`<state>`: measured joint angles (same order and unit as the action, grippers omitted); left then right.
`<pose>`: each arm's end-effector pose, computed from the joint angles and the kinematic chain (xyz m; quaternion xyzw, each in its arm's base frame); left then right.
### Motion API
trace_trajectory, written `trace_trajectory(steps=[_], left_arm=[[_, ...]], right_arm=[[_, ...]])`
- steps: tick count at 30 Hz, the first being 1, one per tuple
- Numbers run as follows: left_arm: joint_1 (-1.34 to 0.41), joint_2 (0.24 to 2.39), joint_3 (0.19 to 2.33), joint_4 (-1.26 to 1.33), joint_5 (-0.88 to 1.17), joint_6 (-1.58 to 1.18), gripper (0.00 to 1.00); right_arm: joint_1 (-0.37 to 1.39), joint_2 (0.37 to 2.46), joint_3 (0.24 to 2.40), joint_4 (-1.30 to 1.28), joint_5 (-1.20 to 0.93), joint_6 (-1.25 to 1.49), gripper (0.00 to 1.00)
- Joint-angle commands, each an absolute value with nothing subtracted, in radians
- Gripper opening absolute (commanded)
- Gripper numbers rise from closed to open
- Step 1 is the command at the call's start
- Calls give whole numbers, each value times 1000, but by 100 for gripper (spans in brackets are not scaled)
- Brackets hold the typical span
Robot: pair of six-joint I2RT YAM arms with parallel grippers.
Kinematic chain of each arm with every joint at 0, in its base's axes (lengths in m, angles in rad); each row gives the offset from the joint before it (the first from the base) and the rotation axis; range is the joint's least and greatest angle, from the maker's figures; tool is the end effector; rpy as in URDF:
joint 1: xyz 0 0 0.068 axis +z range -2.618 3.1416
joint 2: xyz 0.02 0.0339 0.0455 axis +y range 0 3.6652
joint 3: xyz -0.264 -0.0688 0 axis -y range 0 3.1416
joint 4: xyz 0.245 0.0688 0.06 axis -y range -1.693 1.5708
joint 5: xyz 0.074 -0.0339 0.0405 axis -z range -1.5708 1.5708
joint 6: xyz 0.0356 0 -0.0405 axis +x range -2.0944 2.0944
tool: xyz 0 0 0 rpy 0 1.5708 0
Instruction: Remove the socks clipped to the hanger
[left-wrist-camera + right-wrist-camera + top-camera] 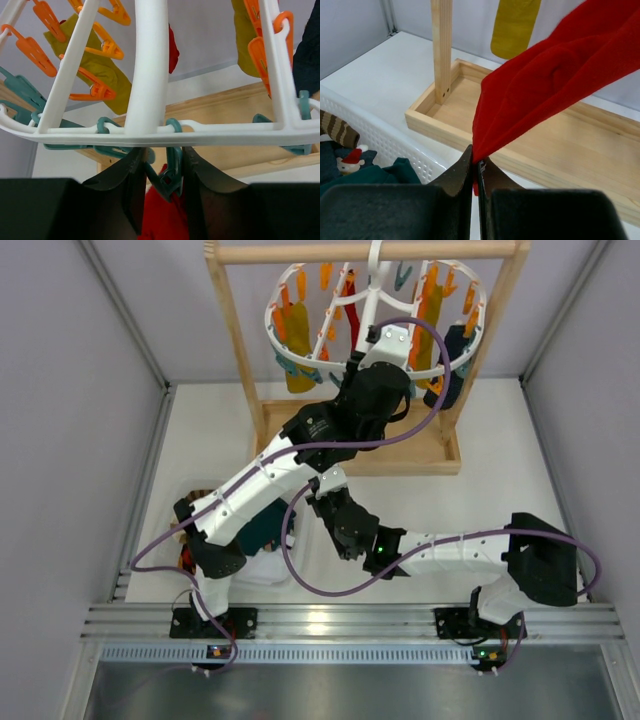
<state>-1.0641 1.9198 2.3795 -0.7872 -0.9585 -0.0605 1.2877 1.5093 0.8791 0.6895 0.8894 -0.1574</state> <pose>0.2160 -0.3292 0.4937 0.1115 0.7616 0.0416 0.6370 0.1197 0.3123 0.2868 -0.1746 0.6715 0.1027 0.7128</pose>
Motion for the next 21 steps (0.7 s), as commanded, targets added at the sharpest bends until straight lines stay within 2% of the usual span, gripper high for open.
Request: trace_trajectory(steps=[1,5,7,10,14,20,21], left_arm=[[-1057,1901,2375,-765,-953,-58,32],[-1051,1894,2362,-765,-950,-60,22],[-1049,1891,2358,-767,-943,-60,13],[-1048,1881,2339,-765,-928,-69,12],[-1048,1849,2283,-767,-879,-95,35],[-1048,1734,2166,-764,-813,-129,50],[-1048,1717,2149,-764,-811,-133,60]], right_arm=[[1313,1509,905,744,884,-163,0],[1316,1497,887,749,888,-150,0],[1315,1488,864,752,890,-141,0],[1315,1473,810,775,894,-117,0],[1318,1431,756,732,868,-54,0],[1316,1278,595,707,763,30,0],[1315,1261,569,695,726,35,0]])
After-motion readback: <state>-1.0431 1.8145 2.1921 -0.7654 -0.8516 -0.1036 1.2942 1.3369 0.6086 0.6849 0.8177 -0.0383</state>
